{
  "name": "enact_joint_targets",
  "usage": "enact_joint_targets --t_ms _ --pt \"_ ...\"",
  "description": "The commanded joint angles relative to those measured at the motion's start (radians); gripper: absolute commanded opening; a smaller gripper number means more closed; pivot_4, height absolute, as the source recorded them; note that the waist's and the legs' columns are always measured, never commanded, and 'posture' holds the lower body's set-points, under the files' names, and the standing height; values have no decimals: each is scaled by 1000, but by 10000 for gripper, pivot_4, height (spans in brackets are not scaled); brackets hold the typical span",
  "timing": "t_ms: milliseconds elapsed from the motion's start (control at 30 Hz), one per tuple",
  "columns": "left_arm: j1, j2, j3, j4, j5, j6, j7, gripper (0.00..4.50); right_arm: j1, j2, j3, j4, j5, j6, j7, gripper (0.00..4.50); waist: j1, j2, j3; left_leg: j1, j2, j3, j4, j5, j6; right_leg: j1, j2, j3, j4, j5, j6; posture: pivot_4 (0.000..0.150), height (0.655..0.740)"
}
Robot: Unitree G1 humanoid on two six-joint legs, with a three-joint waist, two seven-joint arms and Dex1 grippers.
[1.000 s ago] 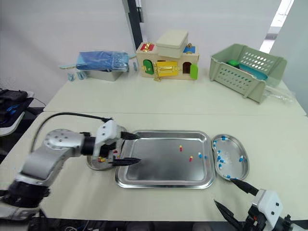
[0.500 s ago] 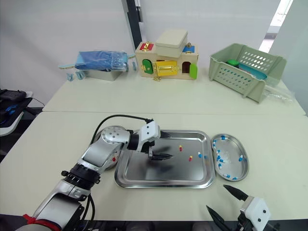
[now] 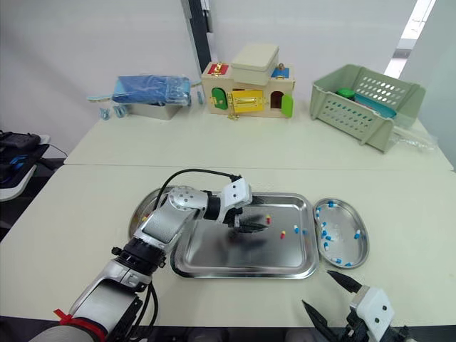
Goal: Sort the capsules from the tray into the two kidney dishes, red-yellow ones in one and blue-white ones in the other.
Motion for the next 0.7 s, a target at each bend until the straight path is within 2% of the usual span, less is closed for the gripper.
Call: enact_joint_targets --t_ms 33,67,700 --pt "-28 -22 -16 -3 22 1 15 25861 -6 -12 4 -52 17 15 -19 45000 0 0 0 0 0 0 0 0 0 0 0 0 0 0 0 1500 7400" --pt "-32 -28 -23 9 33 -11 20 23449 -10 -14 4 -55 18 20 -23 45000 -1 0 0 0 0 0 0 0 0 0 0 0 0 0 0 1500 7400" --pt "-40 -61 -54 69 90 22 15 23449 -21 -27 5 -85 37 67 -52 45000 -1 0 0 0 0 0 1 0 0 0 0 0 0 0 0 1500 7400"
